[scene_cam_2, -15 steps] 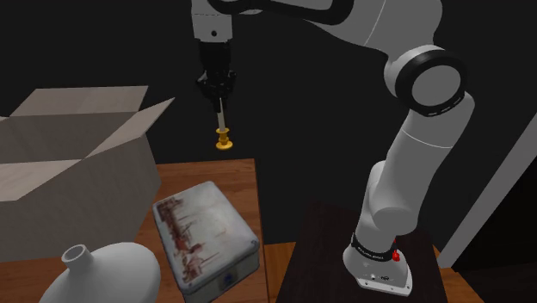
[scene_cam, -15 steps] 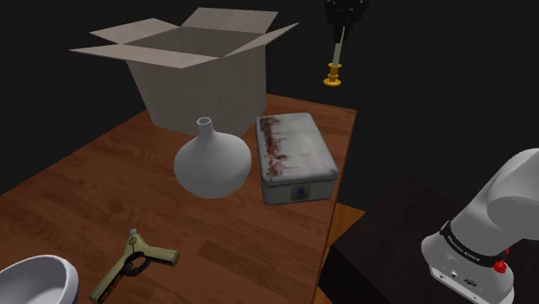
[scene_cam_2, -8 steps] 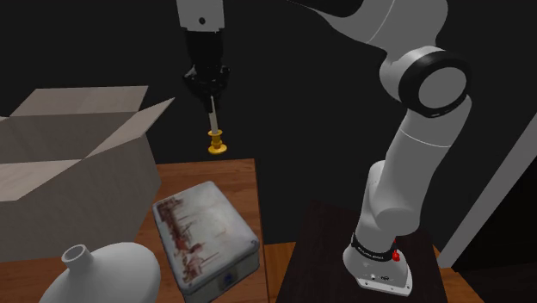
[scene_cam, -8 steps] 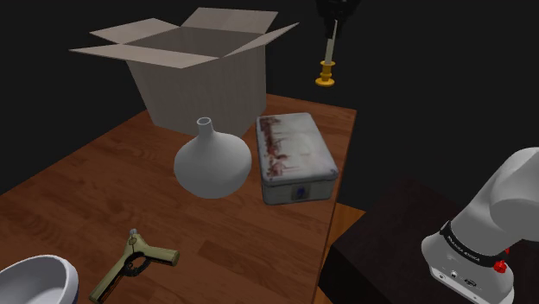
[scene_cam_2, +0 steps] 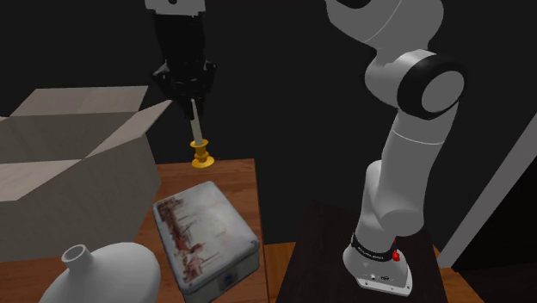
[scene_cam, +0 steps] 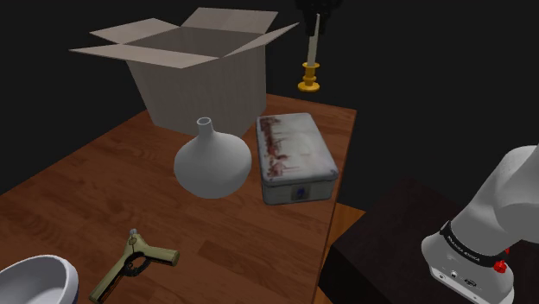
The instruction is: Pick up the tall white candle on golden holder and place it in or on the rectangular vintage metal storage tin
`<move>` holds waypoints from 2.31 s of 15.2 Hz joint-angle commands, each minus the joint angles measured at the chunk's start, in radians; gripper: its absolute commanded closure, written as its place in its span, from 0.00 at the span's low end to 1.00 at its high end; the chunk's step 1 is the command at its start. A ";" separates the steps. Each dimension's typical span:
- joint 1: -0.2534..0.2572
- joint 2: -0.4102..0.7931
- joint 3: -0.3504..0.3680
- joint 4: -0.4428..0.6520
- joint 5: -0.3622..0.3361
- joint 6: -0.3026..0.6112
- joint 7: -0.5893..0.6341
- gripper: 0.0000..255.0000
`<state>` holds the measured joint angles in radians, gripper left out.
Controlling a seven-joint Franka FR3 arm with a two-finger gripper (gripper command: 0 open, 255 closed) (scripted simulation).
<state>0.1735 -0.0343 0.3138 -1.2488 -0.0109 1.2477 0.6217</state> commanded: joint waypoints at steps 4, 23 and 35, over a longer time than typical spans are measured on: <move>0.090 0.113 0.087 0.187 -0.051 -0.085 0.157 1.00; 0.054 -0.090 0.048 -0.333 0.031 0.247 0.108 1.00; 0.054 -0.115 0.045 -0.425 0.040 0.316 0.103 1.00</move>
<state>0.2276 -0.1491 0.3585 -1.6738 0.0288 1.5636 0.7245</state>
